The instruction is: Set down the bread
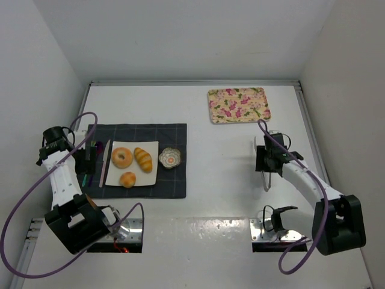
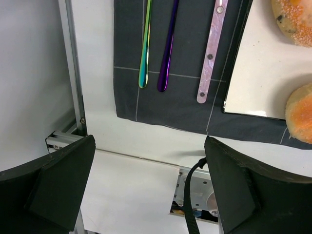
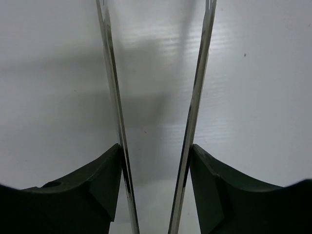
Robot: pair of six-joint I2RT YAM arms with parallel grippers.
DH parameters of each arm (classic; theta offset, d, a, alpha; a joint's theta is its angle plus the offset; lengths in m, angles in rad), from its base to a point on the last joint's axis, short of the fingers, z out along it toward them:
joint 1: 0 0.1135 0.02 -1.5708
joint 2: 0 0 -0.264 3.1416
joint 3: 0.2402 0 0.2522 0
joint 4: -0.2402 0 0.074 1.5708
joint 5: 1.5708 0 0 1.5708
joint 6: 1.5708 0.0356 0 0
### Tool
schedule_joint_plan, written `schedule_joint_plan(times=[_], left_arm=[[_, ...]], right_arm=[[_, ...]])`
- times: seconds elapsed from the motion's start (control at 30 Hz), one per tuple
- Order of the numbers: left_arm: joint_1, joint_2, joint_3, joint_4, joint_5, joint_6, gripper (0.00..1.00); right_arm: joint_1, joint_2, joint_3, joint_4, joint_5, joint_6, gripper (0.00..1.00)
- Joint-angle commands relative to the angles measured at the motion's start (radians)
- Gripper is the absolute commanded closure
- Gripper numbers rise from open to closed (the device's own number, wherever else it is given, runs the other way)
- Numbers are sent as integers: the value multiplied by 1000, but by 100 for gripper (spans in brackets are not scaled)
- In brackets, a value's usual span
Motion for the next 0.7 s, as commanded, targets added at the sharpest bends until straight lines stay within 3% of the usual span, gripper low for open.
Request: schedule_joint_plan(times=[0.0, 0.17, 0.27, 0.37, 0.43, 0.67], left_arm=[[12, 3, 11, 27, 6, 5, 0], [12, 3, 11, 38, 6, 5, 0], [12, 12, -10, 58, 6, 5, 0], [12, 21, -32, 67, -3, 5, 0], [12, 21, -32, 78, -12, -4, 0], [12, 30, -41, 87, 29, -13, 0]], right_arm=[[-51, -17, -43, 73, -33, 23, 45], [-97, 18, -125, 105, -62, 39, 44], [-135, 47, -136, 98, -77, 60, 37], [-158, 47, -123, 69, -128, 65, 21], [-158, 17, -114, 49, -113, 65, 0], [-160, -168, -94, -54, -20, 122, 0]])
